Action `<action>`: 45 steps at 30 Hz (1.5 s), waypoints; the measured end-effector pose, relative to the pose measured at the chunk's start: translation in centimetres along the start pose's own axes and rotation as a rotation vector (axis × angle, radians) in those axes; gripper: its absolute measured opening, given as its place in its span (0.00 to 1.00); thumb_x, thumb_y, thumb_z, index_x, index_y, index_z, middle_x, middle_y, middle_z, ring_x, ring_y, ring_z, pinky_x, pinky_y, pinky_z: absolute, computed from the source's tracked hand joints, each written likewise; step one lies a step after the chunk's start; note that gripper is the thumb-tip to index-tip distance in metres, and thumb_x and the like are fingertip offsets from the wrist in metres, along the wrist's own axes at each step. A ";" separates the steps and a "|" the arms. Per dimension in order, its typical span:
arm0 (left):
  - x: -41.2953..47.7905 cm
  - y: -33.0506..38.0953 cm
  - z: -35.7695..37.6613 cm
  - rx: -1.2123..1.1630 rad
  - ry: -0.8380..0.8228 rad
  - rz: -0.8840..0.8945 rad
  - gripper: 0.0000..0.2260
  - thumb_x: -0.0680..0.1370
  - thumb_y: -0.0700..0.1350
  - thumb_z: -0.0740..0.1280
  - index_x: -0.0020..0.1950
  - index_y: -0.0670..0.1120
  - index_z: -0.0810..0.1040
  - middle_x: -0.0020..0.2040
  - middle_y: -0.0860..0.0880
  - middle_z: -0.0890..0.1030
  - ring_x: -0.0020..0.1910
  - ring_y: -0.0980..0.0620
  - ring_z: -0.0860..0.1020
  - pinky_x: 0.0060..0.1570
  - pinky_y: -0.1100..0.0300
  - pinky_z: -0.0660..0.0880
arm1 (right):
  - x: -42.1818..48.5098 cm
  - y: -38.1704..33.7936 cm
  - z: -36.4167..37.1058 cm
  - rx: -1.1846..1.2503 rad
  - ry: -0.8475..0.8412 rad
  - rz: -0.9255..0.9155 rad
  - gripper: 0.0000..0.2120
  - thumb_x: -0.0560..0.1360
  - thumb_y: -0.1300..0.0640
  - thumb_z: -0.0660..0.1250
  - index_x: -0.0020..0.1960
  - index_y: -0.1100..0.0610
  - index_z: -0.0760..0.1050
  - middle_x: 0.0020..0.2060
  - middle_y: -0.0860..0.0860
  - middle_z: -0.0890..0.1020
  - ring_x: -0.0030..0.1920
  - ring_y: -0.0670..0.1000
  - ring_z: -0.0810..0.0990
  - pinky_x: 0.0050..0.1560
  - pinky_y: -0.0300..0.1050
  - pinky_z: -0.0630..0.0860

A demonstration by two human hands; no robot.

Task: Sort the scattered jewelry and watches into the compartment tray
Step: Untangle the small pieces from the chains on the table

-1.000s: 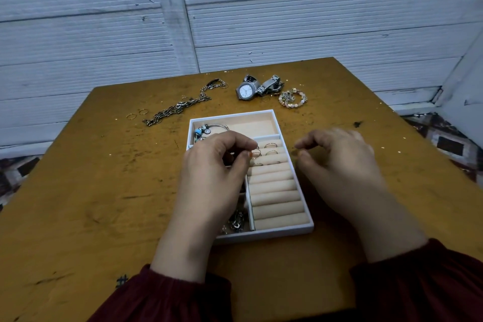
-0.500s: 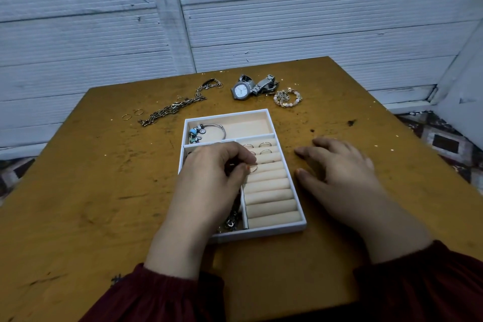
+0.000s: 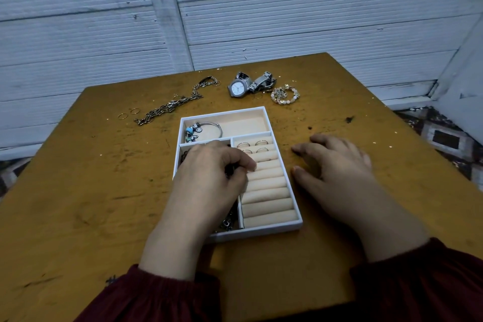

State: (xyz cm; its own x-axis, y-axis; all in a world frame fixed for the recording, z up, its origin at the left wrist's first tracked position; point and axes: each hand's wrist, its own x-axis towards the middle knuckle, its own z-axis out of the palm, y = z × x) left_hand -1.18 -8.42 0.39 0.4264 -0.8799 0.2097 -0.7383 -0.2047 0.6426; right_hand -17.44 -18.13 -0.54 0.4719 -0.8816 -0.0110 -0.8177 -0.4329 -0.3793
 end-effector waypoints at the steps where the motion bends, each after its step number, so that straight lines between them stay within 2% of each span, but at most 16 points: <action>1: 0.0 0.0 0.0 0.007 -0.005 0.003 0.11 0.73 0.41 0.68 0.43 0.58 0.84 0.45 0.56 0.80 0.51 0.52 0.76 0.49 0.50 0.75 | 0.0 0.0 0.0 0.002 0.003 -0.001 0.23 0.76 0.41 0.60 0.70 0.37 0.64 0.73 0.44 0.61 0.73 0.50 0.55 0.72 0.53 0.52; 22: 0.1 0.2 -0.1 0.038 -0.037 -0.005 0.10 0.74 0.42 0.68 0.44 0.59 0.83 0.45 0.56 0.79 0.51 0.53 0.75 0.50 0.50 0.75 | 0.1 -0.1 0.1 0.000 0.006 0.010 0.22 0.76 0.41 0.60 0.70 0.37 0.64 0.73 0.44 0.61 0.73 0.50 0.55 0.72 0.53 0.53; 27: 0.1 0.2 0.0 -0.126 0.029 0.007 0.13 0.73 0.39 0.70 0.41 0.60 0.82 0.43 0.56 0.80 0.43 0.60 0.76 0.47 0.56 0.76 | 0.1 -0.2 0.0 0.001 0.002 0.015 0.22 0.76 0.41 0.61 0.70 0.37 0.64 0.73 0.44 0.61 0.73 0.50 0.54 0.72 0.54 0.53; 31: 0.1 -0.1 -0.2 -0.170 0.099 0.024 0.13 0.73 0.38 0.70 0.42 0.58 0.82 0.41 0.56 0.79 0.39 0.60 0.76 0.42 0.58 0.76 | 0.1 -0.2 0.0 0.000 0.005 0.015 0.22 0.76 0.41 0.61 0.70 0.38 0.64 0.72 0.45 0.61 0.73 0.50 0.55 0.72 0.54 0.53; 35: 0.2 -0.2 -0.1 -0.175 0.122 0.027 0.13 0.73 0.38 0.70 0.42 0.57 0.82 0.40 0.55 0.79 0.38 0.61 0.76 0.39 0.67 0.73 | 0.1 -0.2 0.0 -0.006 0.025 0.006 0.21 0.76 0.41 0.61 0.69 0.39 0.66 0.71 0.45 0.64 0.72 0.50 0.57 0.70 0.53 0.55; 39: 0.2 -0.1 0.1 -0.189 0.134 0.027 0.12 0.73 0.40 0.70 0.41 0.59 0.81 0.40 0.56 0.79 0.39 0.58 0.76 0.41 0.57 0.76 | 0.0 -0.4 -0.4 0.056 0.156 -0.041 0.17 0.77 0.44 0.61 0.65 0.42 0.71 0.65 0.44 0.70 0.68 0.49 0.63 0.66 0.50 0.59; 42: 0.2 0.1 0.2 -0.201 0.139 0.044 0.11 0.73 0.40 0.70 0.42 0.58 0.81 0.39 0.56 0.79 0.38 0.59 0.76 0.41 0.60 0.74 | -0.4 -1.0 -0.8 0.173 0.300 -0.101 0.13 0.76 0.49 0.63 0.60 0.44 0.75 0.59 0.44 0.74 0.64 0.48 0.67 0.60 0.46 0.61; 45: 0.2 -0.1 0.0 -0.244 0.149 0.058 0.10 0.74 0.40 0.69 0.46 0.56 0.82 0.38 0.54 0.79 0.37 0.58 0.76 0.39 0.60 0.74 | -0.5 -1.9 -0.7 0.243 0.357 -0.147 0.11 0.75 0.50 0.63 0.56 0.46 0.77 0.54 0.44 0.76 0.61 0.49 0.70 0.61 0.51 0.66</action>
State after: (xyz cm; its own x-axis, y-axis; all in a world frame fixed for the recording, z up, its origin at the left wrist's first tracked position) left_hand -1.07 -8.60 0.37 0.4723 -0.8108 0.3457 -0.6238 -0.0304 0.7810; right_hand -16.34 -17.02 0.87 0.3993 -0.8421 0.3626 -0.6295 -0.5393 -0.5593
